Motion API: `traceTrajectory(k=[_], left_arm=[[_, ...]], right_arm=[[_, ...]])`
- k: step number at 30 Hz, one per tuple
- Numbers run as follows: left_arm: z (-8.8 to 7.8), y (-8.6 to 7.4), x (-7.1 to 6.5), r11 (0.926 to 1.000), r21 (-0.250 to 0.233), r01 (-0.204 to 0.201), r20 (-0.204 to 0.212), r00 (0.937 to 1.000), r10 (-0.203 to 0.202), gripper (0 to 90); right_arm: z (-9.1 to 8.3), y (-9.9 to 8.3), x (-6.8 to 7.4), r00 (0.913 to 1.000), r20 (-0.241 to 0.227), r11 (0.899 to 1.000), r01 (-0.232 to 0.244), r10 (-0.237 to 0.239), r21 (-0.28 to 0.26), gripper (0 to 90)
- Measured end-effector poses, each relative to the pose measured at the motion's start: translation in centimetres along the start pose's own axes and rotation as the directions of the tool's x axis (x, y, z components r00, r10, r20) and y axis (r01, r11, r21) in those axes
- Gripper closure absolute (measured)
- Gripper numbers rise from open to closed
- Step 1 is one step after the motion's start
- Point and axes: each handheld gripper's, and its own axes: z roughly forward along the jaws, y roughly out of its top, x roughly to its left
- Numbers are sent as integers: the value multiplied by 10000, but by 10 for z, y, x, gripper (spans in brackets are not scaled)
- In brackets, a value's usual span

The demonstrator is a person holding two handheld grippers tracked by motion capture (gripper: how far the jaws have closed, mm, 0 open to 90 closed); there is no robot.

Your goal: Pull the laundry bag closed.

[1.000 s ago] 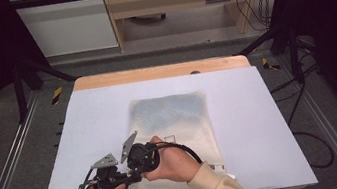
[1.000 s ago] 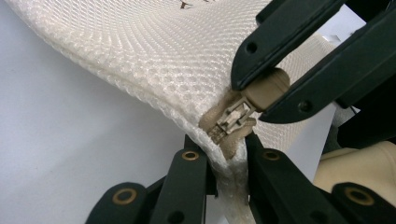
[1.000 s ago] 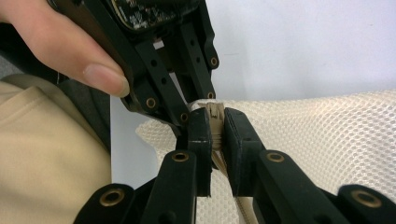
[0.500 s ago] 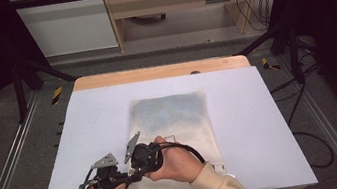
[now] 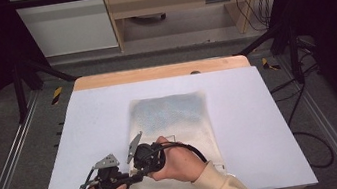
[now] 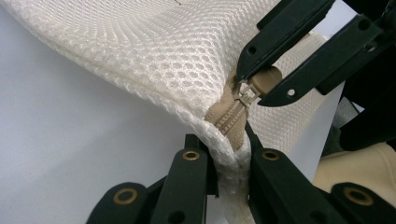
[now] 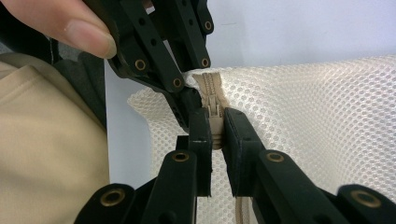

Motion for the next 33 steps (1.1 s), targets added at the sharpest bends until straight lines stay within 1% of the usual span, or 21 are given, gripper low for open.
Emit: traceTrajectory(k=[1,2,7,11,12,13,14,15,16,19,20,23,27,33], left_arm=[[0,0,0,10000,-23,2,-7,10000,-2,858],[0,0,-1,9999,51,-89,-26,10000,89,858],[0,1,-2,10000,-13,-61,25,10000,61,857],[-1,0,-2,10000,-4,-73,34,10000,73,857],[-1,0,-2,10000,-35,-70,21,10000,70,857],[-3,1,-2,9999,-79,-127,-40,9999,126,857],[-5,1,-1,9998,-150,-122,-67,9999,121,857],[-7,1,0,9997,-228,-33,-6,10000,33,857],[-7,1,1,9997,-230,16,71,10000,-14,857],[-4,0,-1,9999,-161,-32,79,10000,33,858],[-5,0,-1,9999,-152,-50,55,10000,51,858],[-6,0,0,9998,-181,17,112,9999,-15,857],[-5,0,-1,9998,-194,-15,88,10000,16,857],[-3,0,-1,9999,-106,-60,125,9999,61,857]], right_arm=[[0,-1,0,10000,39,10000,-6,6,57,824],[1,-2,-1,10000,62,9999,-2,1,156,824],[0,-4,-1,10000,-22,9999,-54,54,117,824],[3,-7,-3,9999,-22,9995,-119,120,288,824],[3,-9,-4,9998,67,9987,-184,181,469,824],[3,-9,-4,9998,67,9987,-184,181,469,824],[4,-11,-5,9996,226,9975,-202,187,682,824],[4,-14,-7,9991,354,9967,-260,233,763,824],[2,-20,-11,9990,70,9977,-444,441,506,824],[0,-22,-13,9989,84,9982,-461,458,373,824],[0,-22,-12,9989,83,9979,-467,464,449,824],[1,-21,-12,9992,91,9982,-397,393,450,823],[0,-22,-12,9990,120,9983,-441,437,386,823],[0,-24,-11,9987,76,9977,-508,505,450,823]])
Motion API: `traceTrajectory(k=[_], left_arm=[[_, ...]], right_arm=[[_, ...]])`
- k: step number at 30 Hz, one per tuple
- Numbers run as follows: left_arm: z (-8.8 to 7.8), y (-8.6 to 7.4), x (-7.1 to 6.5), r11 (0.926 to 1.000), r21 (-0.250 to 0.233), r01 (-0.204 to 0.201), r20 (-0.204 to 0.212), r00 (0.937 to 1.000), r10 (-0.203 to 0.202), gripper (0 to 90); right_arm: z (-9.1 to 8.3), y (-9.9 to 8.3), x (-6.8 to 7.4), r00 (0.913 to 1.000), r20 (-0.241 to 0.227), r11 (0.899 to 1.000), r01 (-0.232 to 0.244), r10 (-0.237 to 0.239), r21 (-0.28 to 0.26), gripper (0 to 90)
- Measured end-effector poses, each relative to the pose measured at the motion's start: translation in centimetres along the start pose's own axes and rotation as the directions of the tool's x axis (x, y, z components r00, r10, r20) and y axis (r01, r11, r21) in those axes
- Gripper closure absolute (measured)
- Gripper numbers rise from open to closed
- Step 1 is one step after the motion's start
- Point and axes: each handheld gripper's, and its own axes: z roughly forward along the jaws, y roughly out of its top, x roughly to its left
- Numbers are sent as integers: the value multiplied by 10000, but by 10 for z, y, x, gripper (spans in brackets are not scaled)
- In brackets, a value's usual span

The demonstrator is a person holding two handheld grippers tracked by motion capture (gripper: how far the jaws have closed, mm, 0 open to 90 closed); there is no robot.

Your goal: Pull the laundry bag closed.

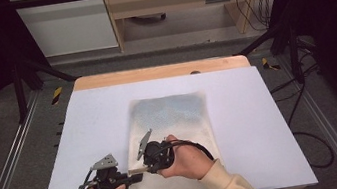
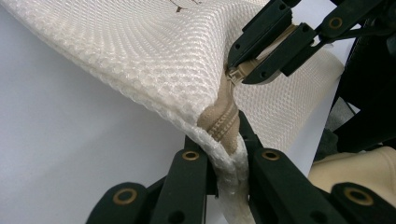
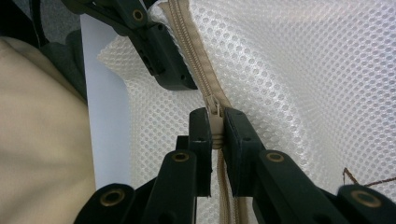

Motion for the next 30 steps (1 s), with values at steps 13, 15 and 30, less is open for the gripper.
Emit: traceTrajectory(k=[13,15,30], left_arm=[[2,-1,-2,9999,100,-55,12,10000,54,857],[3,-1,-2,9999,118,-74,3,10000,74,857],[13,1,-8,9996,159,-220,10,9998,220,856]], right_arm=[[1,-3,1,10000,-38,10000,-43,43,14,823],[0,-4,1,10000,-11,10000,-51,51,19,823],[-4,-13,3,9998,164,9999,-89,87,86,823]])
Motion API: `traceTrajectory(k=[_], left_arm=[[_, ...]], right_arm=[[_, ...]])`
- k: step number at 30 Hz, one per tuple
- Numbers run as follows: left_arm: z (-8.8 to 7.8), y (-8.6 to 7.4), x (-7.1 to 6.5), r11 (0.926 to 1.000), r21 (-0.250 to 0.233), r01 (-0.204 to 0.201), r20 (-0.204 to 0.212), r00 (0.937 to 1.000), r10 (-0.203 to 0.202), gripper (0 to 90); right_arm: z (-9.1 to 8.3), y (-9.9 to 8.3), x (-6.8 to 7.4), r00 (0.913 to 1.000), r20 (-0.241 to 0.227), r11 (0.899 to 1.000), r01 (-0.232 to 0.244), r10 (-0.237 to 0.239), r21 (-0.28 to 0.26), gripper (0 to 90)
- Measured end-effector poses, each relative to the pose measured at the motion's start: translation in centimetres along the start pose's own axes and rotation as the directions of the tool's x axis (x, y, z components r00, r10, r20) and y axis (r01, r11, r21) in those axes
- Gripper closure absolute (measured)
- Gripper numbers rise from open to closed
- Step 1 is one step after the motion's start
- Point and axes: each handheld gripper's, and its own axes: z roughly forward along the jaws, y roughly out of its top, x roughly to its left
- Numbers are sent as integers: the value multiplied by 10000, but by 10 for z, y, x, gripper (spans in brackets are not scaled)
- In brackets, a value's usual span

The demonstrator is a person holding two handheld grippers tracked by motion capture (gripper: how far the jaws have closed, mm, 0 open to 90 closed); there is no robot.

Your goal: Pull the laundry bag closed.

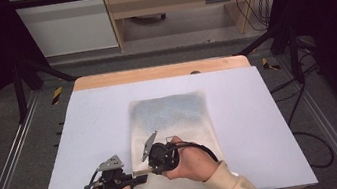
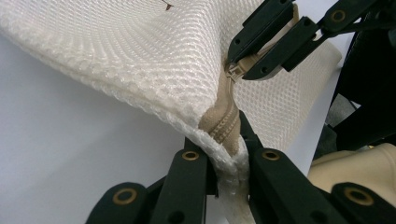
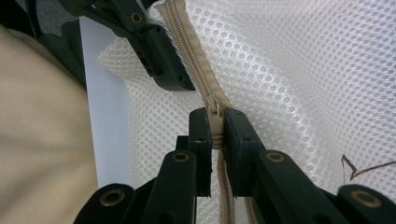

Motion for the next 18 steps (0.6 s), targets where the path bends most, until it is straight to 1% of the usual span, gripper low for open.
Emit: traceTrajectory(k=[5,9,18], left_arm=[[2,1,-1,10000,-41,-20,78,10000,20,855],[3,1,-2,9999,43,-115,27,9999,114,855],[2,1,-3,9999,17,-129,38,9999,129,854]], right_arm=[[-3,-3,-1,10000,44,10000,-36,36,-33,823],[-2,-4,1,10000,68,10000,-44,44,13,823],[-3,-6,1,10000,20,10000,-68,68,-40,823]])
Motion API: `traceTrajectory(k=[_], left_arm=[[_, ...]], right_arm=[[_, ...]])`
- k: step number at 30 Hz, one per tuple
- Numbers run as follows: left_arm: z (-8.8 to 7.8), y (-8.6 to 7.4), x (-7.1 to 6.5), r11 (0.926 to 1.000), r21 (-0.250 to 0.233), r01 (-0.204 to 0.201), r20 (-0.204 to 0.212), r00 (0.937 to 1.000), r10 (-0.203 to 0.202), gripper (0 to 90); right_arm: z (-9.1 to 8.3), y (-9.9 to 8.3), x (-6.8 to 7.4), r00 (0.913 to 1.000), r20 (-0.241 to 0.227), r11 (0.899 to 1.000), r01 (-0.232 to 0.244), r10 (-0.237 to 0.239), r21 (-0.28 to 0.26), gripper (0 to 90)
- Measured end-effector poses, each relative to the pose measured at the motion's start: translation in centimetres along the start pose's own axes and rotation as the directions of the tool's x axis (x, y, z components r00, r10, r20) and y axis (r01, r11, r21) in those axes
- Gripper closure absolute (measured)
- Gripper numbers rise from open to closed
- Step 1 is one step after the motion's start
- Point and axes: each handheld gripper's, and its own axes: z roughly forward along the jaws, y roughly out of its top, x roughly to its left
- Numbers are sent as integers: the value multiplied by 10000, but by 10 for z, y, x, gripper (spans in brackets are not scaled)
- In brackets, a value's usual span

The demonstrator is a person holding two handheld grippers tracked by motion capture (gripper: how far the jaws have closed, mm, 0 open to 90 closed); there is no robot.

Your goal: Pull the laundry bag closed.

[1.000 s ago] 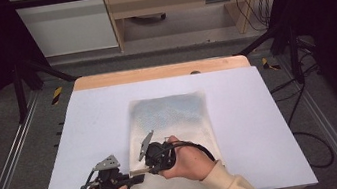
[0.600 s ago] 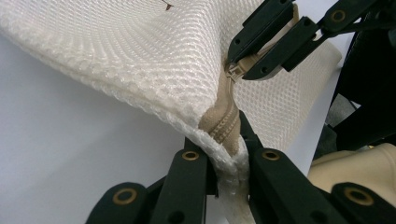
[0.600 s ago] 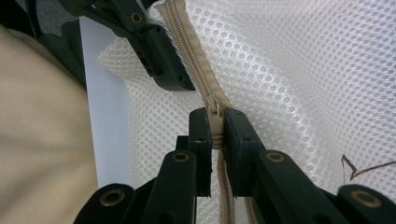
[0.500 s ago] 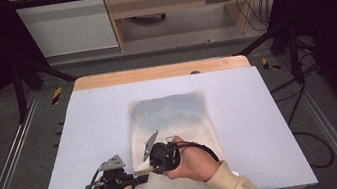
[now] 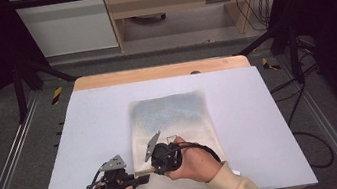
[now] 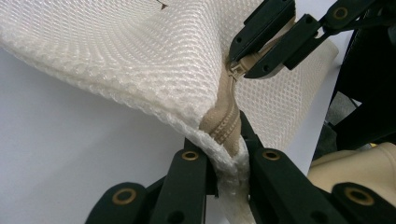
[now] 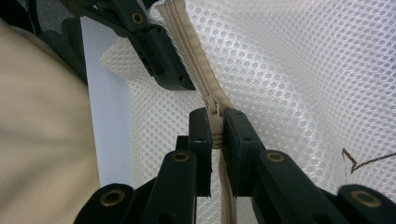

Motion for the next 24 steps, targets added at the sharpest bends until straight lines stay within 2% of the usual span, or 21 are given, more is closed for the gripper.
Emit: traceTrajectory(k=[24], left_arm=[[-1,1,-1,10000,-67,5,112,9999,-5,854]], right_arm=[[-12,-16,-2,9991,265,9994,-339,338,14,823]])
